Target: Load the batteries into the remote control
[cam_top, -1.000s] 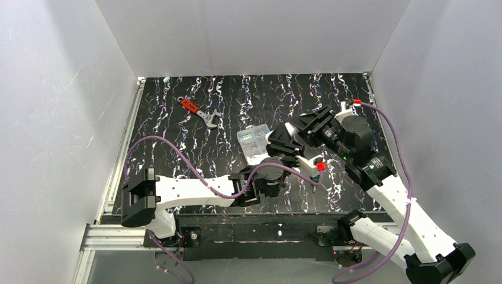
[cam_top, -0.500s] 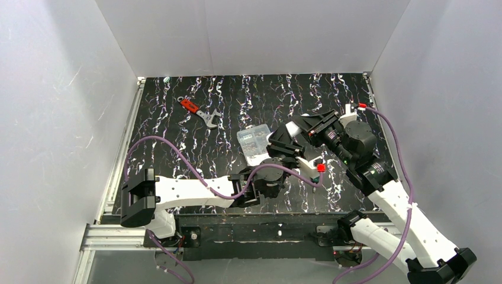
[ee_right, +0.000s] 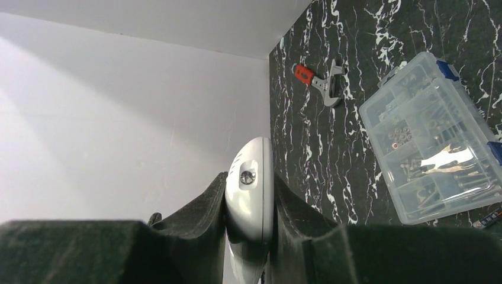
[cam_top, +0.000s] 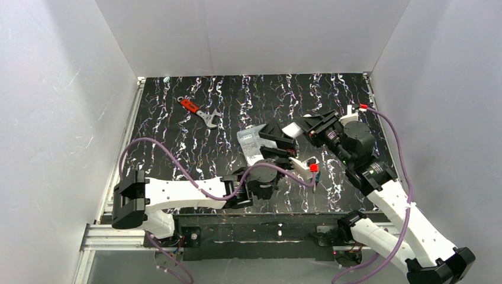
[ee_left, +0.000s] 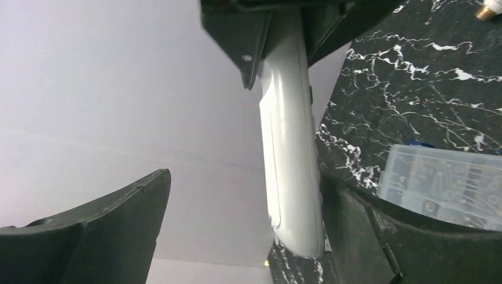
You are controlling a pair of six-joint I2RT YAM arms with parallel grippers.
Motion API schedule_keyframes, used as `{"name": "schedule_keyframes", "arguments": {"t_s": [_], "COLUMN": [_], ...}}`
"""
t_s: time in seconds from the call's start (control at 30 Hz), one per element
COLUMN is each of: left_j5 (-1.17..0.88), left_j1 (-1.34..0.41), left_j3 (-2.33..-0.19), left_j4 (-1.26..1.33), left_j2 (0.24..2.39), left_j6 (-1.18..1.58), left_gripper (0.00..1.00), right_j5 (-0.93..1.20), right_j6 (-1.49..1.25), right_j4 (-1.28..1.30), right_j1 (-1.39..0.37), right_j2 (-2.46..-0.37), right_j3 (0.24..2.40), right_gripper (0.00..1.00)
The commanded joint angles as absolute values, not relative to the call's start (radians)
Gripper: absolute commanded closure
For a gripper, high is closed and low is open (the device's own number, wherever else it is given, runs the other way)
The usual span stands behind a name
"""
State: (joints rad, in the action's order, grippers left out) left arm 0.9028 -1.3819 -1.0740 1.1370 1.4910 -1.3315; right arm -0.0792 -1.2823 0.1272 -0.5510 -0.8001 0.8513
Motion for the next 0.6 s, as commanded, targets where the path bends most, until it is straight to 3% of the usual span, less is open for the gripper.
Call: {"name": "schedule_keyframes", "arguments": {"t_s": [0.0,0.17,0.3,0.57], "left_j5": [0.967,0.928,0.688,0.533], "left_j1": [-1.392,-1.399,-1.390,-1.344], "left_j3": [-1.092,-1.103,-1.138,-1.184], "left_j4": [1.042,0.699,0.234,0.013], "left_j2": [1.386,1.253,1.081,0.940], "left_j6": [-1.167,-0.812,-0.495,-0.294], "left_gripper": [0.03,0.02,0.02,0.02], "right_j5": [-0.146,-0.155,-0.109,0.201], "right_j6": [-1.226,-1.096,-0.985,-0.761], "right_j4": [0.090,0.172,0.226,0.253], "right_j1": [-0.539,-0.500,-0.444,-0.300], "right_j2": [-0.796,-0.871,-0.907,-0.912], "right_j3": [0.869,0.990,1.050,1.108], "right_gripper": [0.99,0.99,0.99,0.99]}}
